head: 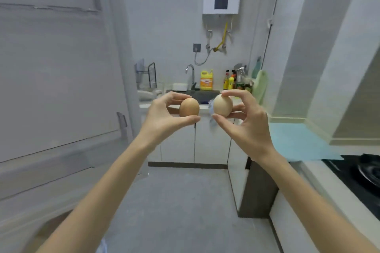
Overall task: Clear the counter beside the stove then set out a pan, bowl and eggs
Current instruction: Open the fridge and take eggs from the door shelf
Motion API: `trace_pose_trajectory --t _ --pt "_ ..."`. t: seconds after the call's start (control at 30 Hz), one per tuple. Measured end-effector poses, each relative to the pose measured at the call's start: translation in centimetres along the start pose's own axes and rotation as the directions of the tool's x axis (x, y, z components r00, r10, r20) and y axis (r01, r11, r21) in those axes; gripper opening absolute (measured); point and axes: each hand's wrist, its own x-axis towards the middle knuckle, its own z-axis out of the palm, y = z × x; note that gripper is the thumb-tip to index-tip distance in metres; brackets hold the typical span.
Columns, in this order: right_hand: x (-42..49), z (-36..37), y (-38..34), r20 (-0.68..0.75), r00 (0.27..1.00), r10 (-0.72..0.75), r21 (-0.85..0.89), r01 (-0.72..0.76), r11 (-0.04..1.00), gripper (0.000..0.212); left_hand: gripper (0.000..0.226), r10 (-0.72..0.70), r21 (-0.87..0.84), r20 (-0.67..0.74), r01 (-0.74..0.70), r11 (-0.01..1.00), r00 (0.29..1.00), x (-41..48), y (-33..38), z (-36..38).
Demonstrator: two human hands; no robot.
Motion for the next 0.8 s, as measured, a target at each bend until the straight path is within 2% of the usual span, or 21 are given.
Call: trace_pose_trajectory --t 0.2,0.43,0.63,0.7,0.73,0.8 --pt "-4.7 -12.9 4.0 -0.138 0.978 0.158 -0.202 -0.184 0.962 0.045 0.048 0.053 -0.147 0.22 -0.02 0.989 0.974 0.3 2.9 14.5" --pt "-11.4 -25.0 6.4 -0.341 0.886 0.316 -0.296 -0.42 0.858 0.044 0.046 0.096 -0.231 0.458 0.014 0.973 0.884 -0.9 6.0 29.2" --pt "-17.4 -33.7 6.7 -0.534 0.767 0.356 -0.348 -0.583 0.734 0.043 0.045 0.228 -0.315 0.658 -0.014 0.949 0.718 -2.9 10.1 40.4" --pt "-19.0 -35.7 6.8 -0.591 0.726 0.351 -0.367 -0.63 0.685 0.043 0.044 0.282 -0.345 0.701 -0.034 0.938 0.655 -3.5 11.2 43.6" --pt "-20.2 -37.3 6.8 -0.635 0.698 0.332 -0.385 -0.658 0.646 0.044 0.044 0.314 -0.366 0.735 -0.037 0.93 0.601 -4.0 12.2 46.1" --pt "-21.5 -38.7 6.7 -0.673 0.662 0.33 -0.386 -0.695 0.607 0.044 0.045 0.354 -0.399 0.753 -0.044 0.916 0.554 -4.7 12.9 48.6"
